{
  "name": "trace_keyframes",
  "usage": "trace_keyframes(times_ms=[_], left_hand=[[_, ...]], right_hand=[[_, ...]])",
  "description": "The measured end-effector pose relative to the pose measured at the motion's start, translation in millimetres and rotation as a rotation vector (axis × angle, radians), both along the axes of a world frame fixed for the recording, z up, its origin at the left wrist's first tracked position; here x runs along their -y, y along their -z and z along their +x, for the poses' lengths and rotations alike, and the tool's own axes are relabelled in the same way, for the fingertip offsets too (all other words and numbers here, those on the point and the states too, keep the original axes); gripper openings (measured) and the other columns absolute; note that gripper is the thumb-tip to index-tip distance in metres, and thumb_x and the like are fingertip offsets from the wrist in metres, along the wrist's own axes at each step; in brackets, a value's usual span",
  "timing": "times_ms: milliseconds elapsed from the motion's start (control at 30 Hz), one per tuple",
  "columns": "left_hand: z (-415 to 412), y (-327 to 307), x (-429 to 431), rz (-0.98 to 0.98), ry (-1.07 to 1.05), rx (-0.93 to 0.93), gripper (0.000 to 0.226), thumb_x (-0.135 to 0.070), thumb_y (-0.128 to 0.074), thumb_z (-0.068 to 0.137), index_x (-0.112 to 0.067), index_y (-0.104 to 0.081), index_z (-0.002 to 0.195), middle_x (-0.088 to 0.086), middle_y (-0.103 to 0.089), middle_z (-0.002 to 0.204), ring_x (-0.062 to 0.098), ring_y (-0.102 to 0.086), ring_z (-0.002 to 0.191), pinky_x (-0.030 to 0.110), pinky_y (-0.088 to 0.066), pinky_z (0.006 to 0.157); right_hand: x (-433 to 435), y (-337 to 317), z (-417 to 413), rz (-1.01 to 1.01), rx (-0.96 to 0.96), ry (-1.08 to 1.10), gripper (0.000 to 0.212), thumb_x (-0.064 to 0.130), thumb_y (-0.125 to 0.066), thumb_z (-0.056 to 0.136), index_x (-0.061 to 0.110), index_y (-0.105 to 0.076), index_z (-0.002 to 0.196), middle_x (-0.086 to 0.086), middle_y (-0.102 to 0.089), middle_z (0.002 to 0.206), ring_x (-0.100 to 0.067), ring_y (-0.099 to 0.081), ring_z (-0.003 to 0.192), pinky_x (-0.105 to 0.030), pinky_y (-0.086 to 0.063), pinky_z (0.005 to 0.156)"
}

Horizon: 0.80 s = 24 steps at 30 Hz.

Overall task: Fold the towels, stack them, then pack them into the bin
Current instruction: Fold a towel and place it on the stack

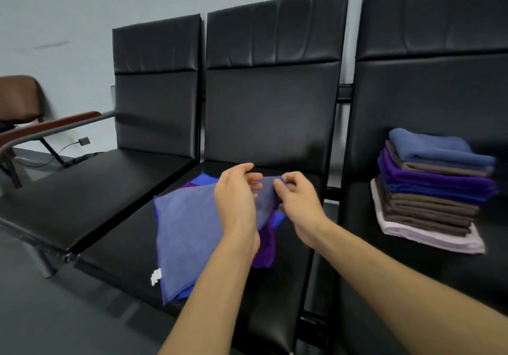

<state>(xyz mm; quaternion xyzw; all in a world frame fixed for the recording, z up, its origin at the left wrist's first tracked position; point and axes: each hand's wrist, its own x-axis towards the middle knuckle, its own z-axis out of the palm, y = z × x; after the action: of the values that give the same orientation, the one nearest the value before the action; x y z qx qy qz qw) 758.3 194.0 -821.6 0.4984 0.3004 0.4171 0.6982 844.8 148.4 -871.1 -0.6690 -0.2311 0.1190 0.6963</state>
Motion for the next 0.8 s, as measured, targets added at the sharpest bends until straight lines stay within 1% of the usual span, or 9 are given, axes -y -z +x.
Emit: trace_keyframes(times_ms=[67, 167, 267, 367, 500, 600, 667, 733, 800], left_hand=[[3.0, -6.5, 2.9, 0.019, -0.01, 0.029, 0.021, -0.011, -0.045, 0.09, -0.015, -0.066, 0.088, 0.003, -0.067, 0.081, 0.017, -0.059, 0.076, 0.024, -0.045, 0.066], [11.3, -8.5, 15.0, 0.087, 0.049, 0.011, 0.025, -0.008, -0.045, 0.09, -0.018, -0.068, 0.088, 0.003, -0.068, 0.089, 0.016, -0.06, 0.078, 0.025, -0.047, 0.068], [30.7, -4.2, 43.9, 0.281, 0.195, -0.102, 0.032, -0.001, -0.043, 0.091, -0.021, -0.067, 0.095, -0.001, -0.067, 0.1, 0.012, -0.061, 0.085, 0.028, -0.051, 0.08], [51.8, 4.3, 78.4, 0.625, 0.438, -0.229, 0.05, 0.009, -0.046, 0.085, -0.02, -0.058, 0.124, -0.004, -0.061, 0.122, 0.01, -0.056, 0.112, 0.027, -0.045, 0.1], [67.5, 15.7, 124.5, 0.833, 0.983, -0.233, 0.086, 0.019, -0.051, 0.08, -0.017, -0.019, 0.151, -0.003, -0.042, 0.145, 0.001, -0.038, 0.13, 0.002, -0.036, 0.088], [78.8, 28.1, 149.5, 0.874, 1.262, -0.264, 0.102, 0.012, -0.06, 0.078, -0.03, -0.004, 0.152, -0.005, -0.052, 0.135, 0.005, -0.051, 0.121, 0.01, -0.044, 0.089], [82.4, 31.2, 162.3, 0.975, 1.317, -0.291, 0.087, 0.002, -0.066, 0.076, -0.029, -0.028, 0.148, -0.005, -0.061, 0.124, 0.007, -0.059, 0.11, 0.018, -0.049, 0.088], [84.0, 30.3, 170.4, 1.099, 1.351, -0.343, 0.049, 0.001, -0.067, 0.078, -0.024, -0.058, 0.119, -0.01, -0.065, 0.1, -0.008, -0.059, 0.088, 0.011, -0.046, 0.077], [84.8, 31.0, 170.6, 1.258, 1.357, -0.457, 0.03, -0.002, -0.068, 0.079, -0.028, -0.063, 0.092, -0.012, -0.063, 0.082, -0.01, -0.054, 0.071, 0.01, -0.041, 0.067]], right_hand=[[17.1, -25.6, 6.4, 0.223, -0.19, -0.016, 0.006, 0.012, -0.047, 0.099, 0.01, -0.053, 0.096, -0.009, -0.062, 0.081, -0.021, -0.059, 0.075, -0.038, -0.052, 0.066], [66.2, -56.2, 18.4, 0.321, -0.228, -0.042, 0.013, 0.007, -0.045, 0.099, 0.007, -0.057, 0.103, -0.008, -0.066, 0.089, -0.02, -0.063, 0.079, -0.031, -0.052, 0.064], [127.7, -68.6, 24.6, 0.181, -0.191, -0.094, 0.023, 0.007, -0.044, 0.099, 0.011, -0.066, 0.104, -0.007, -0.072, 0.094, -0.02, -0.066, 0.087, -0.029, -0.051, 0.066], [183.8, -57.6, 31.7, 0.003, -0.2, -0.076, 0.026, 0.005, -0.045, 0.097, 0.013, -0.068, 0.106, -0.008, -0.072, 0.102, -0.024, -0.064, 0.1, -0.034, -0.052, 0.078], [249.4, -32.3, 38.8, -0.201, -0.091, -0.051, 0.023, 0.005, -0.051, 0.092, 0.008, -0.069, 0.107, -0.015, -0.069, 0.11, -0.031, -0.061, 0.11, -0.046, -0.044, 0.1], [286.3, -21.3, 40.8, -0.196, -0.02, -0.075, 0.024, 0.018, -0.059, 0.077, 0.009, -0.071, 0.095, -0.012, -0.071, 0.1, -0.023, -0.064, 0.099, -0.04, -0.046, 0.096], [306.2, -20.6, 43.3, -0.2, 0.062, -0.117, 0.025, 0.022, -0.064, 0.073, 0.01, -0.07, 0.094, -0.008, -0.072, 0.094, -0.016, -0.065, 0.093, -0.031, -0.049, 0.087], [321.3, -26.3, 45.2, -0.294, 0.192, -0.214, 0.031, 0.018, -0.076, 0.068, 0.015, -0.069, 0.099, -0.001, -0.073, 0.095, -0.008, -0.065, 0.092, -0.021, -0.05, 0.081], [333.0, -31.5, 48.5, -0.462, 0.295, -0.273, 0.049, 0.008, -0.086, 0.062, 0.017, -0.067, 0.106, 0.003, -0.072, 0.101, -0.004, -0.065, 0.096, -0.018, -0.05, 0.081]])
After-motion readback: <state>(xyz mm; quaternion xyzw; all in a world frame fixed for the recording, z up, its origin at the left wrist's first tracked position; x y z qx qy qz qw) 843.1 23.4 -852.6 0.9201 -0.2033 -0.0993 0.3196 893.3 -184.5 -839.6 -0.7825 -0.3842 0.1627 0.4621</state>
